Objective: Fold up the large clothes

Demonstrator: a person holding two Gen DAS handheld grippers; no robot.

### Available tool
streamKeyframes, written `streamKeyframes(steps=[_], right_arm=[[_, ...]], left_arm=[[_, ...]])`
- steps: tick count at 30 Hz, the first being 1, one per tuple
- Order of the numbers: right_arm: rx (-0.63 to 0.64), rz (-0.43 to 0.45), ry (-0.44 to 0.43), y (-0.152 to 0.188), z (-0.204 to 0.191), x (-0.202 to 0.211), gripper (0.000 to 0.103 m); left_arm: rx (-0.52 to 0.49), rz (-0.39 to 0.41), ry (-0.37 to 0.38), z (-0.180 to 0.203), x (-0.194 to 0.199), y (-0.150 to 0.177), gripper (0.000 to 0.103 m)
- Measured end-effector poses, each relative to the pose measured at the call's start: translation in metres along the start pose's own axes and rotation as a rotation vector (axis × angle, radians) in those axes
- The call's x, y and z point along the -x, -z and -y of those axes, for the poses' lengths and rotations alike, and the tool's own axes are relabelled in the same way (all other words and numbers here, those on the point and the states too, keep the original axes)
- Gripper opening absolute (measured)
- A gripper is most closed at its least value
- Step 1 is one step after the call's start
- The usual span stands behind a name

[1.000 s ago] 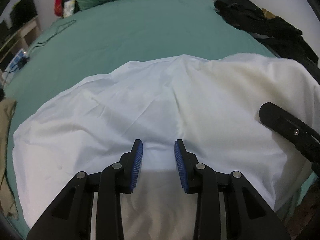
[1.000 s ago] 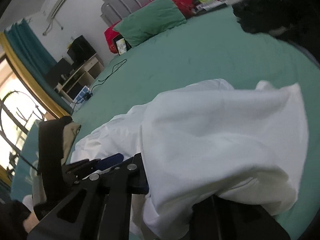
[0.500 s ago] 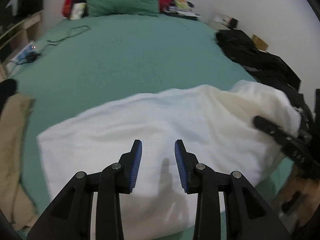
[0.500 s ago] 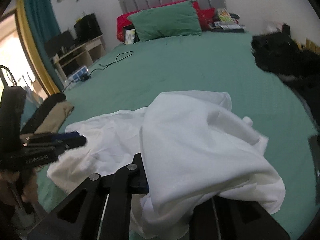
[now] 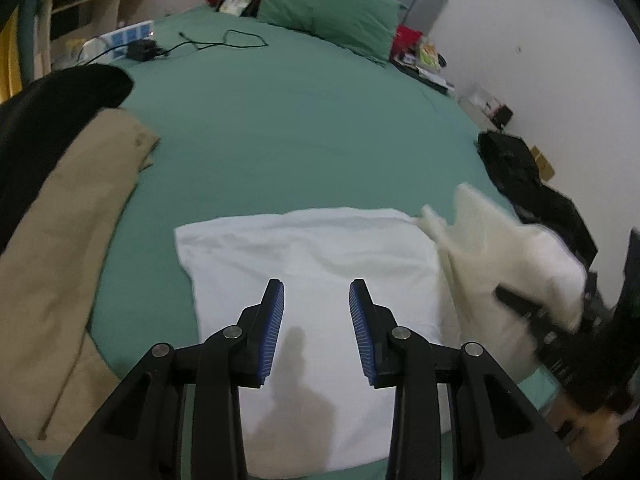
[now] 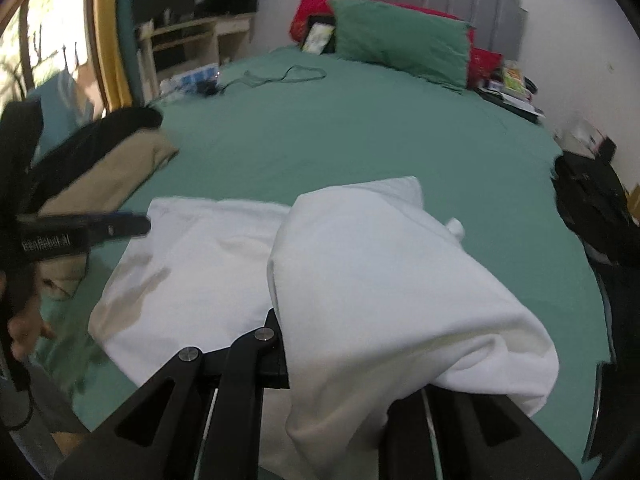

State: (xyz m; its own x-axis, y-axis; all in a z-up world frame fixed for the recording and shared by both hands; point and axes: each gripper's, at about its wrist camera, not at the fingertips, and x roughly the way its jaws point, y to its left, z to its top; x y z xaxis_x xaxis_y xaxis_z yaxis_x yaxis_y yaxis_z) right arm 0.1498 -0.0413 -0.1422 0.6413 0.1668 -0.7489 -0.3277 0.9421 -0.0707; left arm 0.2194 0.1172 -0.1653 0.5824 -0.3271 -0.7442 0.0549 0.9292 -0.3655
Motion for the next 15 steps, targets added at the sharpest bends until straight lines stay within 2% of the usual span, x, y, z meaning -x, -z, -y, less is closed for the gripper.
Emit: streamKeyframes(steps=[4, 5, 7, 9, 11, 12, 15], right_arm=[[0.083, -0.066, 0.003, -0.001, -0.035, -0.018, 0.019], [0.109, -0.085, 0.002, 0.0, -0.044, -0.023, 0.023], [0.18, -0.123, -0.029, 0.003, -0.064, -0.03, 0.036], [0.257, -0.134, -0.058, 0.006, -0.085, -0.032, 0.063], [0.355, -0.129, -0.099, 0.008, -0.109, -0.03, 0.075], [0.408, -0.121, -0.115, 0.01, -0.12, -0.029, 0.079], [0.525, -0.121, -0.129, 0.016, -0.149, -0.032, 0.08]], left_arm=[[0.024, 0.001, -0.002, -0.017, 0.007, -0.006, 0.035], [0.022, -0.009, -0.014, -0.022, 0.007, -0.007, 0.035], [0.024, -0.028, -0.032, -0.029, 0.008, -0.009, 0.035], [0.037, -0.045, -0.042, -0.038, 0.009, -0.012, 0.035], [0.052, -0.04, -0.037, -0.047, 0.013, -0.016, 0.035], [0.057, -0.036, -0.037, -0.051, 0.014, -0.017, 0.035], [0.084, -0.038, -0.04, -0.065, 0.017, -0.022, 0.035]])
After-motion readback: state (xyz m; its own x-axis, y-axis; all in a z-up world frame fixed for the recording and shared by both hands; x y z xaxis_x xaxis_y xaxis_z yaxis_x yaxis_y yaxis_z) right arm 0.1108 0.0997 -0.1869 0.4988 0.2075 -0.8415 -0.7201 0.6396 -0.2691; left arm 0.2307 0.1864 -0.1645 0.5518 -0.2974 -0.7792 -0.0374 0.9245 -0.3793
